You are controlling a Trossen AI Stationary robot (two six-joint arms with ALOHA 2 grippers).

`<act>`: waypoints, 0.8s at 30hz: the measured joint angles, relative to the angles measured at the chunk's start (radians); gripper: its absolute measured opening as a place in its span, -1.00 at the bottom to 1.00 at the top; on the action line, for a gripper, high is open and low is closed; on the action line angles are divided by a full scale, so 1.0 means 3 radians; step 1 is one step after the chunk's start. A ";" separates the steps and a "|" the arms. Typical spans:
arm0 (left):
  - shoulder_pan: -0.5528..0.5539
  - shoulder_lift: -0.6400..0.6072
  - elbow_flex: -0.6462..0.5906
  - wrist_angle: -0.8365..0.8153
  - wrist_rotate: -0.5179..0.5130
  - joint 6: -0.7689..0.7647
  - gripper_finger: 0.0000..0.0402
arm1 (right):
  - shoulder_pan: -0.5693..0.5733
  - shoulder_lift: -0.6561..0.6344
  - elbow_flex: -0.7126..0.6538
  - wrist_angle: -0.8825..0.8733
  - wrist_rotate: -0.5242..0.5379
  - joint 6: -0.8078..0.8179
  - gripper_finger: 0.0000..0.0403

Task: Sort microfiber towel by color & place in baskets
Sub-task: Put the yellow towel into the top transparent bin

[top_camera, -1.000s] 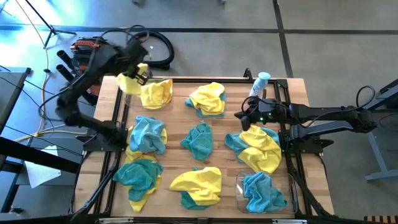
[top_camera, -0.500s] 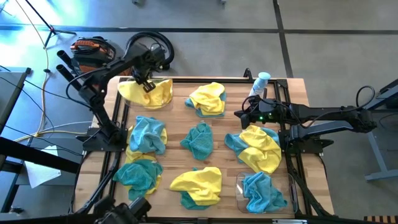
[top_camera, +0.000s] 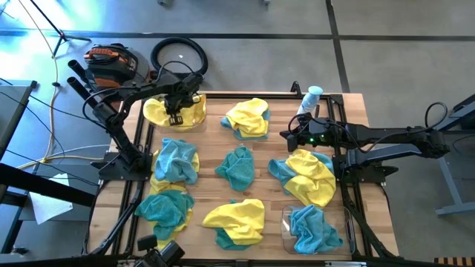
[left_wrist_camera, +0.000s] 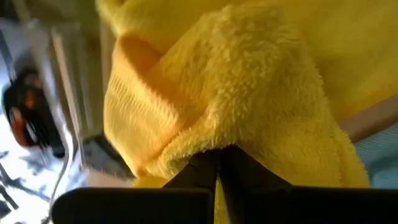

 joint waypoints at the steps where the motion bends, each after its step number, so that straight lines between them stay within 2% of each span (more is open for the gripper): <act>1: 0.0003 -0.0001 -0.0036 0.0029 0.0011 0.0101 -1.00 | 0.0001 0.0000 0.0000 0.0000 0.0015 0.0000 -1.00; 4: 0.0045 -0.0001 -0.0145 0.0121 0.0031 0.0249 -1.00 | 0.0001 0.0000 0.0000 0.0001 0.0051 0.0004 -1.00; 10: 0.0220 -0.0001 -0.0317 0.0290 0.0178 0.0224 -1.00 | 0.0000 0.0000 0.0000 0.0003 0.0074 0.0075 -1.00; 17: 0.0338 -0.0001 -0.0353 0.0295 0.0185 -0.0105 -1.00 | 0.0001 0.0000 0.0000 0.0004 0.0108 0.0075 -1.00; 24: 0.0373 -0.0001 -0.0353 0.0402 0.0386 -0.0310 -0.95 | 0.0000 0.0000 0.0000 0.0013 0.0168 0.0076 -1.00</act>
